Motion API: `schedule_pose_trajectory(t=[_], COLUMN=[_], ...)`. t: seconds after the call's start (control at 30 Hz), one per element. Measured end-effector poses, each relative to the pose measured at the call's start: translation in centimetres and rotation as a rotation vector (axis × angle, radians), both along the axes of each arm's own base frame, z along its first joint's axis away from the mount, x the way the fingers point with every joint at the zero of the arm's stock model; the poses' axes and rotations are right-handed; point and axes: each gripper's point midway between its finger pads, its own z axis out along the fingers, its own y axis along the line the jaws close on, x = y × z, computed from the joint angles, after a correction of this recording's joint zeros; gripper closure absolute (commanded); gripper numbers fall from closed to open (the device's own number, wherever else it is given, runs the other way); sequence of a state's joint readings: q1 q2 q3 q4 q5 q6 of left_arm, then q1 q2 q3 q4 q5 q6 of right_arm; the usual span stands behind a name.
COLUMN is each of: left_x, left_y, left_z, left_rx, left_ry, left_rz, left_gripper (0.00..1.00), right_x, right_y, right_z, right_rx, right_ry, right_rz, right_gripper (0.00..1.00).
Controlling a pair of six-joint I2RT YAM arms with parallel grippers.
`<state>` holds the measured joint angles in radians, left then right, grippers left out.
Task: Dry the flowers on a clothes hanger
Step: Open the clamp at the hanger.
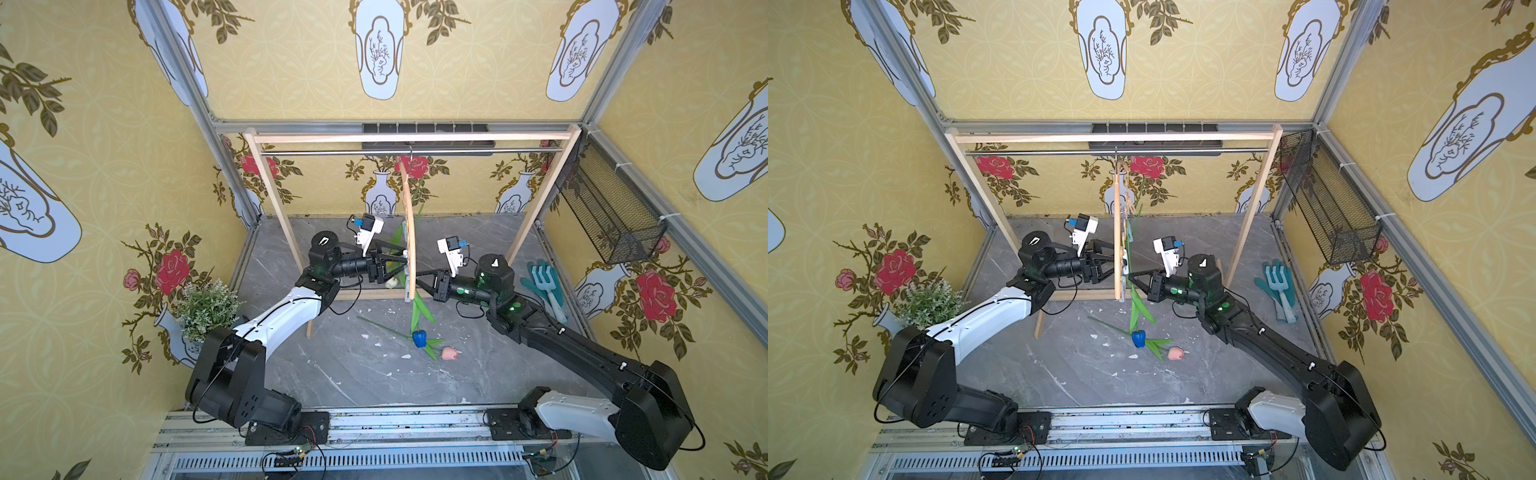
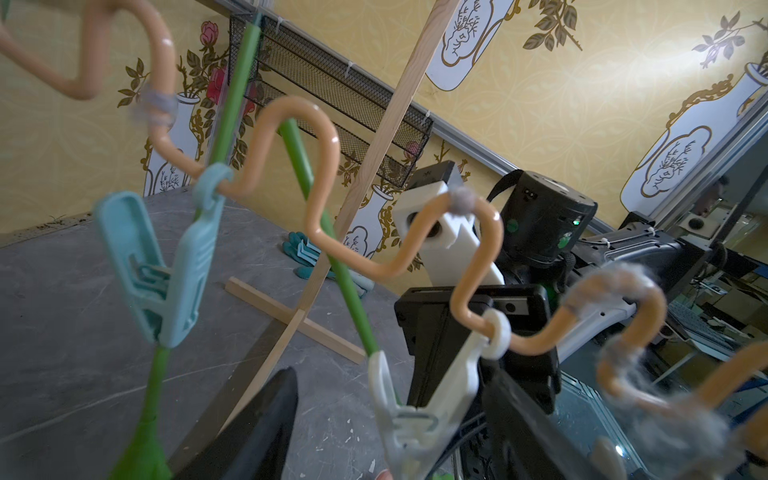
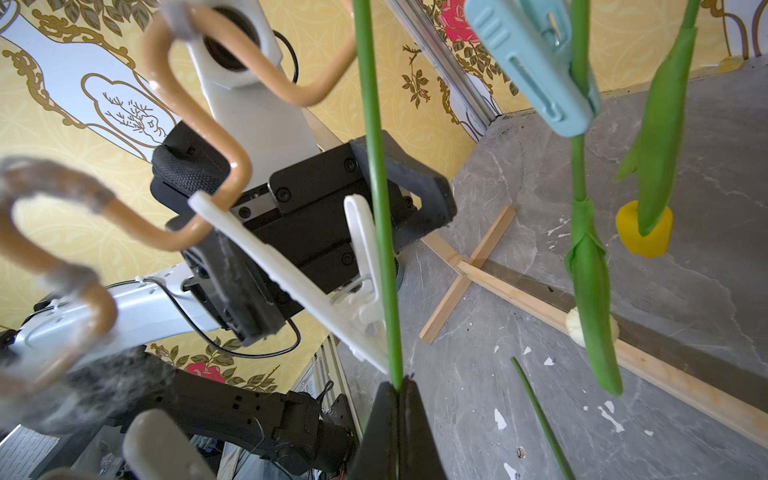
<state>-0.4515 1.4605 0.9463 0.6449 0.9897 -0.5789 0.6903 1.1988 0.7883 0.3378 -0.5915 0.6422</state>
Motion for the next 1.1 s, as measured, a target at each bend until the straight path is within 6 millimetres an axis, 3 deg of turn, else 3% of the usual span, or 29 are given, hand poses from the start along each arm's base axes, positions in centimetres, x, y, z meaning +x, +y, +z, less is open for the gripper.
schedule_pose_trajectory(t=[0.17,0.5,0.93,1.1], left_x=[0.4,0.8,1.1,0.9], left_y=[0.0,0.0,0.1,-0.5], left_z=[0.2,0.3,0.6,0.4], left_rx=[0.014,0.022,0.02,0.019], left_ry=[-0.005,-0.01,-0.014,-0.009], left_rz=[0.024,0.041,0.089,0.101], left_gripper=[0.34,0.57,0.74,0.79], right_x=[-0.3,-0.3,0.0,-1.2], right_y=[0.5,0.7,-0.2,0.0], right_z=[0.1,0.2,-0.1,-1.1], right_rx=[-0.003,-0.008,-0.021,-0.03], right_ry=[-0.007,-0.016,-0.021,-0.038], right_rz=[0.014,0.004,-0.068,-0.113], right_gripper=[1.0,1.0,1.0,1.0])
